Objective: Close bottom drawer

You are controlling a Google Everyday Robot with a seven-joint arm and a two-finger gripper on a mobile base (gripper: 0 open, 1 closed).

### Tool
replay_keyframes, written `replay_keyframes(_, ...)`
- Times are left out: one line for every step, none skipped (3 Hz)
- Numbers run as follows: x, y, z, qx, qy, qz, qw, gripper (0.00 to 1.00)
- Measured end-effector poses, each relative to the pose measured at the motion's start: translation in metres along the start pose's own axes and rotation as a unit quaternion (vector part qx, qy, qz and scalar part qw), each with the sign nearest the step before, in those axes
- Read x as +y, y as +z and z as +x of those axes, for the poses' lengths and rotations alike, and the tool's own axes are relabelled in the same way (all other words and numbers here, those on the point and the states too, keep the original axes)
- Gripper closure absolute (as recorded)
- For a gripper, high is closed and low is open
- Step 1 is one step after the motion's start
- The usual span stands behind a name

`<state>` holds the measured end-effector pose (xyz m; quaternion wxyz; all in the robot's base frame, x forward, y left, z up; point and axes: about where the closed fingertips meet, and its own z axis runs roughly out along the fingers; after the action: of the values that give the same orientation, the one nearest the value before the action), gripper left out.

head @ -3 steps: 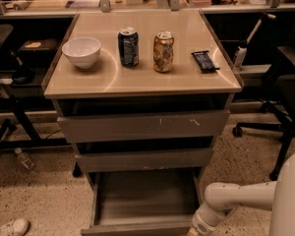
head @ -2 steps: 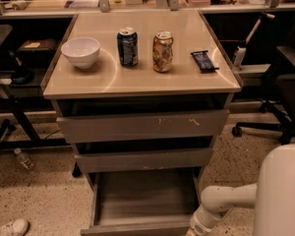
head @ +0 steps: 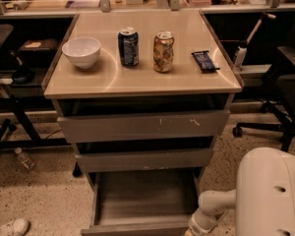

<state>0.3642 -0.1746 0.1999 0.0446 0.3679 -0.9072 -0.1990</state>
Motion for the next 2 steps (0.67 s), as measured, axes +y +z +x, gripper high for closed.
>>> replay_keyframes(-0.012, 0.007, -0.01, 0.001, -0.001, 0.01, 0.9999, 1.0)
replay_keyframes(-0.019, 0.005, -0.02, 0.002, -0.006, 0.02, 0.9998, 1.0)
